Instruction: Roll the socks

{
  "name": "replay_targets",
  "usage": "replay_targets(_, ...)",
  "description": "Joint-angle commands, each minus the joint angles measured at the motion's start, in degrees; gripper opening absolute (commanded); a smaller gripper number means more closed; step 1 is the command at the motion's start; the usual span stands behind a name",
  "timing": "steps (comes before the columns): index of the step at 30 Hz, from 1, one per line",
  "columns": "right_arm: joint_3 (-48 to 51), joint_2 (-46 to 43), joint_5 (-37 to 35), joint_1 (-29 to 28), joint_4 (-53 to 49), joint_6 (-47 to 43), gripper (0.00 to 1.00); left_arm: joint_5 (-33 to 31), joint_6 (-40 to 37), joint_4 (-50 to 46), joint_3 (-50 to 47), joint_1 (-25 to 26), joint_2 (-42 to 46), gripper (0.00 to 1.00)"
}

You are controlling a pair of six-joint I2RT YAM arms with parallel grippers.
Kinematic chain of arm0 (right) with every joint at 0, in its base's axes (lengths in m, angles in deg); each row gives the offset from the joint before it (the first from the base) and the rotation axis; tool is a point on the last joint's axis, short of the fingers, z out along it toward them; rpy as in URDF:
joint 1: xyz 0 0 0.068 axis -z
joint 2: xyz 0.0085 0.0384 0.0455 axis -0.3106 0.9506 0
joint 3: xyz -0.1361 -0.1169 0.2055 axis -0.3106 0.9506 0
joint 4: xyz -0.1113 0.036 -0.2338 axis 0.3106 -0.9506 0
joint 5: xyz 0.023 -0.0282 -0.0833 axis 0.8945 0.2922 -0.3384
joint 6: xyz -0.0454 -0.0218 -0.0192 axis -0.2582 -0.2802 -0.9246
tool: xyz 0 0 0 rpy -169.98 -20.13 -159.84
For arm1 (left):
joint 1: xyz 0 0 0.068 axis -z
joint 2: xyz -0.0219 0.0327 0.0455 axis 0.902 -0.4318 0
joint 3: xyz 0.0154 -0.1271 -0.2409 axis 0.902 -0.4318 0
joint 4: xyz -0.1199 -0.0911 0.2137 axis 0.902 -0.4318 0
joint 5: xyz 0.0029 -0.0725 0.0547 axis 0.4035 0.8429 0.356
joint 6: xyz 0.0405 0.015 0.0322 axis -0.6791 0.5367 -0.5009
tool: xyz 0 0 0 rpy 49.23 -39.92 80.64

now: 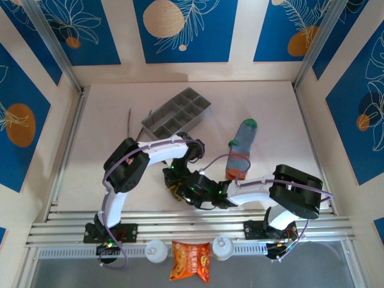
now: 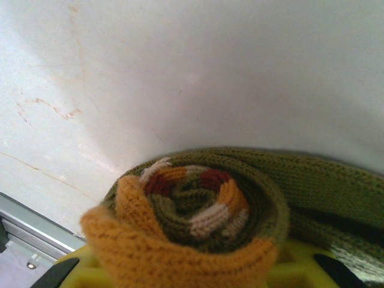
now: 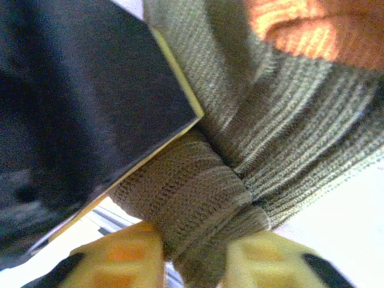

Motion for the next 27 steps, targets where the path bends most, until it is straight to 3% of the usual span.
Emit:
replay_targets(1,0.77,2.32,-3.22,3.03,-2.98,7.63,0.04,8.0,-1.58,9.47,-3.62,1.0,-3.1,0.0)
replay_targets(2,0.87,2.3,-2.44,3.67,-4.51,9.3,0.0,7.94,-1.6,9.77,-4.12,0.91,-2.41,0.0)
replay_targets(7,-0.3,3.16,6.76,8.56,-14.22,14.57,0.0,7.34,-0.55,12.51,-7.92,-0.32,2.82,0.01)
replay_targets(14,-0.26,4.37,16.44,14.38,-21.39,14.04,0.0,8.55,2.72,22.75,-16.09,-3.79,12.91,0.47)
replay_targets(18,1.46,4.5,19.32,15.89,-23.05,14.09,0.0,7.52,2.74,28.12,-18.23,-5.69,18.27,0.78)
replay_targets(22,4.6,5.5,22.14,17.37,-20.55,13.58,0.0,5.44,1.48,33.49,-20.56,-7.48,23.4,0.92)
replay_targets(27,7.64,6.25,25.31,20.29,-18.28,12.02,0.0,4.33,-2.4,38.69,-24.47,-8.69,28.87,0.94)
